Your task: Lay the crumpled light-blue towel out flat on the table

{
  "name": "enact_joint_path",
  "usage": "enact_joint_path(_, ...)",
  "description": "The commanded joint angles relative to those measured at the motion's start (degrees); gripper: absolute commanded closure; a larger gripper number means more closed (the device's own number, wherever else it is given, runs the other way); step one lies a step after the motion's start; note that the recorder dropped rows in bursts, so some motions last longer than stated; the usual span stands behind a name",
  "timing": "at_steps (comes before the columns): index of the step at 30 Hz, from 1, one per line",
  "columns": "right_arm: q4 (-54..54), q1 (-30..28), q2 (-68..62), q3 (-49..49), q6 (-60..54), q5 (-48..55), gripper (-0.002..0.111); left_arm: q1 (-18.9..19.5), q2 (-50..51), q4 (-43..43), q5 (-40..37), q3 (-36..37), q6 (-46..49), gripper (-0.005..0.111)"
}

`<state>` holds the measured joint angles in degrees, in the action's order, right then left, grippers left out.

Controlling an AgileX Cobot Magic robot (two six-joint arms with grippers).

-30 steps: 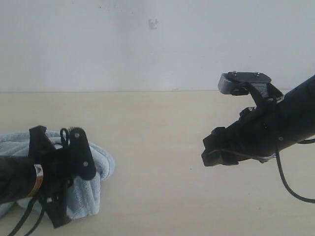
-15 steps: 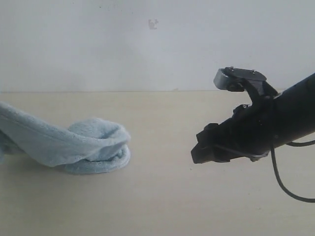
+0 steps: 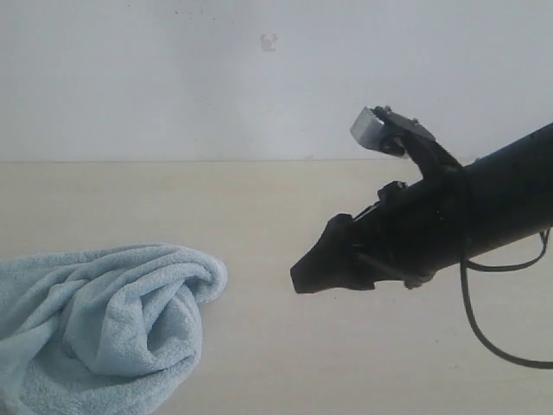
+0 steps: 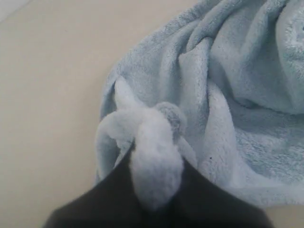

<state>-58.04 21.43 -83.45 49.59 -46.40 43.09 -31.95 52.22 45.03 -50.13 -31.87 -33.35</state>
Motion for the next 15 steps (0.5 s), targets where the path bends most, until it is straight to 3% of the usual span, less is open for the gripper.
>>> enact_joint_path(1, -1.3, 5.0, -4.2, 0.9, -0.2, 1.5, 0.043, 0.2, -0.4, -1.4, 8.7, 0.2, 0.6, 0.103)
enact_joint_path(5, -1.3, 9.8, -10.3, 4.6, -0.2, -1.9, 0.043, 0.2, -0.4, -1.5, 14.7, 0.2, 0.6, 0.103)
enact_joint_path(9, -1.4, 11.8, -17.5, 10.6, -0.2, -12.0, 0.043, 0.2, -0.4, -1.8, 16.0, 0.2, 0.6, 0.103)
enact_joint_path(15, -2.0, 11.8, -26.6, 19.9, -0.7, -4.7, 0.043, 0.2, -0.4, -1.8, 16.7, 0.2, 0.6, 0.103)
